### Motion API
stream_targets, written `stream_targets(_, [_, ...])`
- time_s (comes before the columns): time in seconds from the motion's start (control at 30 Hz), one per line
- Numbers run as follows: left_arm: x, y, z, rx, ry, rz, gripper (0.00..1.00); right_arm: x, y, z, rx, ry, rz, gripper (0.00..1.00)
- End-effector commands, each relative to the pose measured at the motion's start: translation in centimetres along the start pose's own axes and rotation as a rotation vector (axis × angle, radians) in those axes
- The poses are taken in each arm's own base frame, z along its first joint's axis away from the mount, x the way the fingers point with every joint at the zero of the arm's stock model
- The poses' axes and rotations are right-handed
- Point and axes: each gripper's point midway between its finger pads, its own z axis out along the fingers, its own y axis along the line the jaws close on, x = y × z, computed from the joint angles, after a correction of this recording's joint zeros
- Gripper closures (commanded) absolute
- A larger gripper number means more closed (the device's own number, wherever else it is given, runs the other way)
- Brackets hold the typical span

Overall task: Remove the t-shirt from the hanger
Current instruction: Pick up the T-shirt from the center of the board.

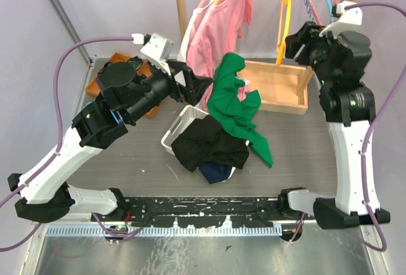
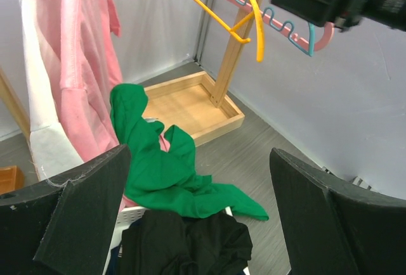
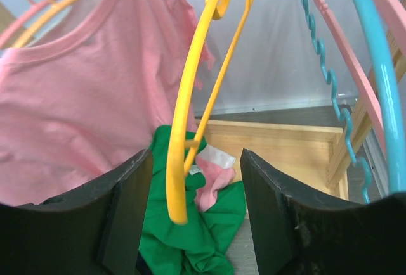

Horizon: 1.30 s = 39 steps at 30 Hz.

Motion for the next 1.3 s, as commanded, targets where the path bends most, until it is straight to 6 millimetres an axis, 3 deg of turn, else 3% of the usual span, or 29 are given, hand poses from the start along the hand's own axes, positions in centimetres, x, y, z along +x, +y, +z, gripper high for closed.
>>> stream_targets(0.0, [0.0, 0.9, -1.0, -0.039, 0.001, -0.010, 0.02, -1.4, 1.8, -3.7, -0.109, -0.059, 0.003, 0.38])
stream_targets(0.2, [1.0, 1.3, -1.8, -0.054, 0.019, -0.039, 0.02, 0.9, 3.2, -6.9, -0.206, -0.006, 0.040, 0.42])
stream_targets(0.37, [1.5, 1.5, -2.4, -0.061, 0.024, -0.059, 0.02, 5.1, 3.1, -8.5, -0.233, 0.072, 0.079, 0.43])
stream_targets(0.57, [1.8, 1.6, -2.6, -0.064, 0.032, -0.077, 0.02, 10.3, 3.0, -8.9, -0.255, 0.172, 0.141, 0.43])
stream_targets(0.83, [1.6, 1.7, -2.4, -0.078, 0.030, -0.095, 0.02, 16.2, 2.8, -6.9, -0.277, 0.292, 0.177, 0.43])
stream_targets(1.03, [1.3, 2.0, -2.5, -0.101, 0.019, -0.114, 0.02, 20.1, 2.9, -3.6, -0.256, 0.363, 0.214, 0.42])
stream_targets(1.27, [1.1, 2.1, -2.4, -0.114, 0.018, -0.127, 0.02, 25.0, 5.6, 0.7, -0.270, 0.436, 0.187, 0.36])
